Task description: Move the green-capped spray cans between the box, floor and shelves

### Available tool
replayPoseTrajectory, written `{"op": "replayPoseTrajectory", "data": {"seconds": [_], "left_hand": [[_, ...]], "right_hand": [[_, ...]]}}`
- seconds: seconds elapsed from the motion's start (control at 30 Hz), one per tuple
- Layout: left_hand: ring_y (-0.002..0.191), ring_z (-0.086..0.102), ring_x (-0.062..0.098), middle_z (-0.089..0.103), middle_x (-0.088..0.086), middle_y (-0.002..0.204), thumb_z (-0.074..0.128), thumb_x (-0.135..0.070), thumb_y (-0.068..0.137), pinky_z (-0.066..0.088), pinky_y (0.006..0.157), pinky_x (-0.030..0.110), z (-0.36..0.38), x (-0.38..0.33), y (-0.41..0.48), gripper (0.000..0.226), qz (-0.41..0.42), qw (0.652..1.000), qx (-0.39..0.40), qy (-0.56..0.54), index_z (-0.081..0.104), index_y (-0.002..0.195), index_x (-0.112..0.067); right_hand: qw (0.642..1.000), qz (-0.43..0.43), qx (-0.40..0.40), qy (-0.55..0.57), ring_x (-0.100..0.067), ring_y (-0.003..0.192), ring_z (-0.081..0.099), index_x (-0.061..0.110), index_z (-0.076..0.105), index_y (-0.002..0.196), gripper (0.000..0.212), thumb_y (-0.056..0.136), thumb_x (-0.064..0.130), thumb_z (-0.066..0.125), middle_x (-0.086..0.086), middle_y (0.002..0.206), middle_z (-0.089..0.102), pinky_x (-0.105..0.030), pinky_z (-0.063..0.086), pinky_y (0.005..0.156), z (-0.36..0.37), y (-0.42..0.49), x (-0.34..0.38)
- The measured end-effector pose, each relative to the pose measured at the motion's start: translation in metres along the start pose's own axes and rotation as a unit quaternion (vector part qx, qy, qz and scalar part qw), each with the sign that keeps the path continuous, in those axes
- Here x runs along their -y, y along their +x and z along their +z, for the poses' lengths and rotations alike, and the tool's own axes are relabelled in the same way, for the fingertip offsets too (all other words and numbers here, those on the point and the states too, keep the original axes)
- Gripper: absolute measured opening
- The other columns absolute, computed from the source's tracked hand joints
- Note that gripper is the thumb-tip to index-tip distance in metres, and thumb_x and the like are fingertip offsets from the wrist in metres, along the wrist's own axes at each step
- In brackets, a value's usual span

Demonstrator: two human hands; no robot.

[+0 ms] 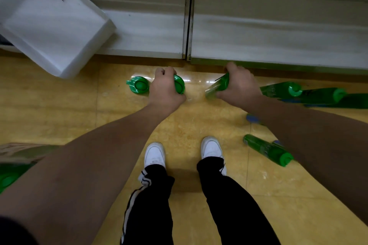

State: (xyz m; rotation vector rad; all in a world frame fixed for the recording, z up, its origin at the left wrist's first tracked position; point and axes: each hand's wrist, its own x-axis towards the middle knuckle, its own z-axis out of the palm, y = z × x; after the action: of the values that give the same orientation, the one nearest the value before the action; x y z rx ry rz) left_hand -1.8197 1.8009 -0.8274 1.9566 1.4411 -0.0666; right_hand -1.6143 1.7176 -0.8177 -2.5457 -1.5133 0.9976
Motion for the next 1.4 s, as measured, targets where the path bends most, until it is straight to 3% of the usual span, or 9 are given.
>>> {"op": "replayPoseTrajectory", "data": {"seconds": [0.2, 0.33, 0.53, 0.77, 0.9, 1.07, 1.17, 1.27, 1.4], "left_hand": [[0.106, 0.056, 0.028, 0.047, 0.008, 0.128, 0.091, -0.022, 0.066, 0.052, 0.090, 0.036, -0.095, -0.050, -0.050, 0.070, -0.022, 0.999, -0.023, -0.027, 0.053, 0.125, -0.017], [0.103, 0.054, 0.025, 0.049, 0.005, 0.119, 0.091, -0.022, 0.065, 0.049, 0.086, 0.033, -0.187, -0.082, -0.091, 0.067, -0.030, 0.998, -0.053, -0.027, 0.052, 0.120, -0.018], [0.107, 0.053, 0.026, 0.050, 0.005, 0.115, 0.093, -0.028, 0.063, 0.050, 0.093, 0.038, -0.345, -0.103, -0.176, 0.071, -0.076, 0.983, -0.165, -0.037, 0.053, 0.121, -0.017], [0.106, 0.056, 0.029, 0.055, 0.008, 0.112, 0.094, -0.032, 0.057, 0.055, 0.090, 0.042, -0.525, -0.072, -0.314, 0.070, -0.130, 0.948, -0.291, -0.018, 0.056, 0.113, -0.015], [0.104, 0.058, 0.028, 0.059, 0.007, 0.114, 0.095, -0.037, 0.058, 0.057, 0.089, 0.042, -0.612, -0.031, -0.399, 0.073, -0.163, 0.927, -0.338, -0.008, 0.058, 0.117, -0.015], [0.098, 0.058, 0.025, 0.060, 0.006, 0.112, 0.096, -0.040, 0.052, 0.057, 0.076, 0.037, -0.688, 0.023, -0.495, 0.072, -0.192, 0.895, -0.401, 0.023, 0.057, 0.109, -0.020], [0.103, 0.055, 0.027, 0.054, 0.007, 0.115, 0.095, -0.038, 0.057, 0.056, 0.085, 0.039, -0.714, 0.051, -0.546, 0.078, -0.208, 0.877, -0.431, 0.033, 0.057, 0.120, -0.014], [0.103, 0.051, 0.024, 0.051, 0.007, 0.118, 0.095, -0.036, 0.058, 0.048, 0.078, 0.034, -0.726, 0.077, -0.588, 0.080, -0.229, 0.856, -0.463, 0.033, 0.055, 0.123, -0.013], [0.103, 0.054, 0.026, 0.051, 0.005, 0.116, 0.094, -0.036, 0.060, 0.056, 0.084, 0.041, -0.728, 0.113, -0.631, 0.077, -0.263, 0.834, -0.484, 0.014, 0.053, 0.122, -0.015]], "right_hand": [[0.998, -0.047, 0.036, -0.022, -0.026, 0.092, 0.057, 0.018, 0.048, 0.128, 0.073, 0.068, 0.030, 0.087, -0.007, 0.105, 0.058, -0.044, 0.058, 0.078, -0.095, -0.047, 0.064], [0.990, -0.101, 0.062, -0.076, -0.029, 0.093, 0.058, 0.019, 0.051, 0.125, 0.068, 0.067, 0.032, 0.085, -0.009, 0.105, 0.057, -0.044, 0.058, 0.079, -0.174, -0.086, 0.131], [0.968, -0.203, 0.067, -0.129, -0.024, 0.090, 0.059, 0.017, 0.058, 0.115, 0.058, 0.067, 0.032, 0.086, -0.005, 0.105, 0.060, -0.037, 0.058, 0.078, -0.285, -0.162, 0.269], [0.932, -0.323, 0.057, -0.151, -0.023, 0.084, 0.064, 0.017, 0.059, 0.111, 0.056, 0.066, 0.027, 0.090, -0.005, 0.101, 0.059, -0.039, 0.062, 0.058, -0.369, -0.272, 0.452], [0.899, -0.404, 0.034, -0.169, -0.026, 0.094, 0.062, 0.013, 0.059, 0.115, 0.061, 0.067, 0.029, 0.092, -0.007, 0.109, 0.057, -0.042, 0.063, 0.063, -0.386, -0.343, 0.552], [0.877, -0.461, 0.041, -0.126, -0.029, 0.092, 0.061, 0.013, 0.055, 0.112, 0.057, 0.069, 0.024, 0.091, -0.008, 0.109, 0.052, -0.045, 0.063, 0.056, -0.380, -0.412, 0.657], [0.863, -0.491, 0.033, -0.112, -0.031, 0.091, 0.062, 0.013, 0.054, 0.108, 0.056, 0.067, 0.021, 0.092, -0.008, 0.107, 0.051, -0.044, 0.062, 0.052, -0.367, -0.449, 0.707], [0.848, -0.518, 0.035, -0.106, -0.031, 0.089, 0.063, 0.012, 0.055, 0.107, 0.054, 0.068, 0.020, 0.091, -0.008, 0.106, 0.051, -0.045, 0.062, 0.053, -0.349, -0.482, 0.747], [0.822, -0.553, 0.060, -0.120, -0.030, 0.089, 0.063, 0.013, 0.054, 0.108, 0.054, 0.069, 0.019, 0.090, -0.009, 0.107, 0.052, -0.044, 0.062, 0.054, -0.320, -0.514, 0.790]]}}
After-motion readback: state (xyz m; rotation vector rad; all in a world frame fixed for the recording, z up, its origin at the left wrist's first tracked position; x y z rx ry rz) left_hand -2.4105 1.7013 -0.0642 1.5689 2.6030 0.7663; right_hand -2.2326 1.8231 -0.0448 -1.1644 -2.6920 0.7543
